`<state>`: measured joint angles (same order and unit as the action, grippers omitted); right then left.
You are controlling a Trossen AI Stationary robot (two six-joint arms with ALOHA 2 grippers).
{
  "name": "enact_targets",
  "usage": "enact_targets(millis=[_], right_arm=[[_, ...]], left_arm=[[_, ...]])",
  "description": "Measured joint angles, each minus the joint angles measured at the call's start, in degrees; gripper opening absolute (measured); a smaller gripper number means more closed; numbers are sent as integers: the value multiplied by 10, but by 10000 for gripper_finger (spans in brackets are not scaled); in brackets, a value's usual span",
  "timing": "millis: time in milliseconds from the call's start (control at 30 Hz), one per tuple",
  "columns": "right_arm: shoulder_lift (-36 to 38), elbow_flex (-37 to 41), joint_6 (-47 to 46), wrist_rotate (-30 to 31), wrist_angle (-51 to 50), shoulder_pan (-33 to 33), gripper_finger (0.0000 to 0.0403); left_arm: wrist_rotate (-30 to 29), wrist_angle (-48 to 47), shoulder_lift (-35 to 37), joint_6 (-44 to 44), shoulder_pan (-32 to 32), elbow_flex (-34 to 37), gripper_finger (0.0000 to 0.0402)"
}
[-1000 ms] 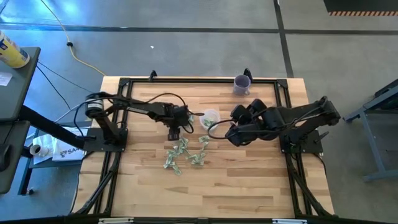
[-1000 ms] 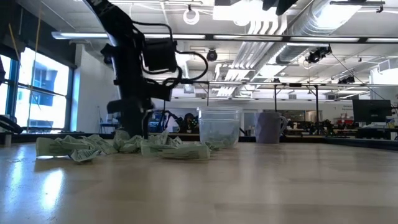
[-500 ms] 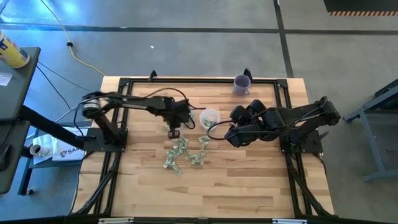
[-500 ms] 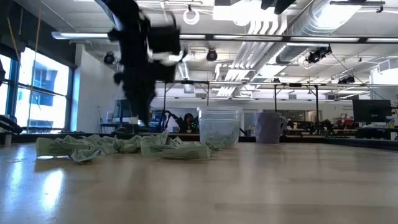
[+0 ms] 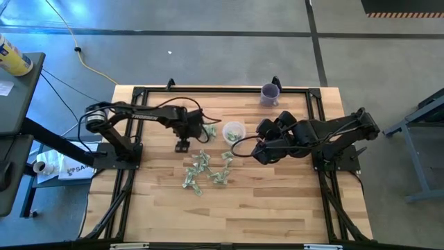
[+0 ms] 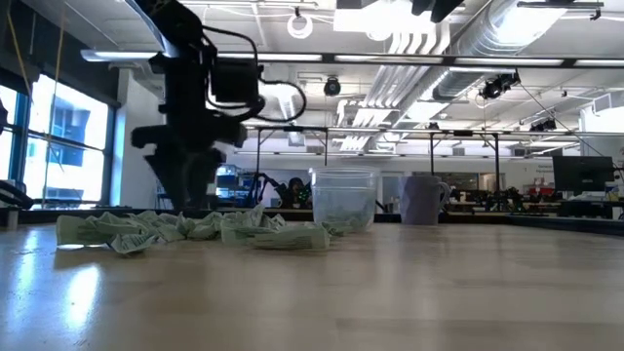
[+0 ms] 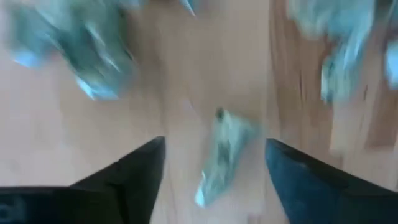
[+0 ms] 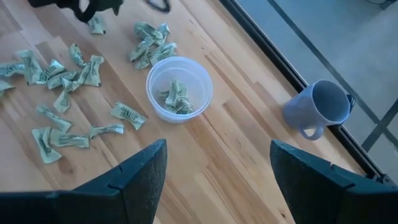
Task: Pick and place Stevia / Truvia into bins
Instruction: Put the stevia packet into the transparent container
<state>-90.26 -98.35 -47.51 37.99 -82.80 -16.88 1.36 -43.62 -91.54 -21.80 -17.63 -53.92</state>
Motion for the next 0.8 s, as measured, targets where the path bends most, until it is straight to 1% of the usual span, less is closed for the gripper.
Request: enact_targets(millis=[67, 133, 233, 300, 400, 500, 567, 600, 633, 700, 733, 800], right_arm=[[0, 0, 0, 0, -1, 0, 275], [0, 0, 0, 2, -1, 0, 275], [0, 0, 1, 4, -1, 0, 275], [0, 0, 2, 5, -6, 0, 275], [0, 0, 2, 9, -22, 0, 275], [0, 0, 1, 14, -44, 0, 275], [0, 0, -2, 15, -63, 0, 275], [0, 0, -3, 15, -70, 0, 275], [0, 0, -2, 16, -72, 0, 275], [3, 0, 16, 16, -72, -2, 275], [6, 0, 26, 15, -72, -5, 275], [14, 0, 43, 19, -72, -12, 275]], left_arm=[[-7, 18, -3, -23, -1, 12, 329], [-9, 36, -4, -38, -1, 22, 331], [-4, 50, -8, -51, 0, 44, 312], [-5, 66, -12, -50, 0, 55, 285], [-11, 63, -20, -53, 0, 61, 219], [-19, 46, -21, -40, 0, 51, 119], [-21, 25, -24, -6, 0, 35, 44], [-17, 8, -26, 22, 0, 23, 28], [-9, -7, -26, 51, 0, 8, 27], [26, -13, -18, 103, 0, -39, 40], [48, -19, -11, 121, 3, -66, 46], [65, -10, 2, 151, 17, -128, 45]])
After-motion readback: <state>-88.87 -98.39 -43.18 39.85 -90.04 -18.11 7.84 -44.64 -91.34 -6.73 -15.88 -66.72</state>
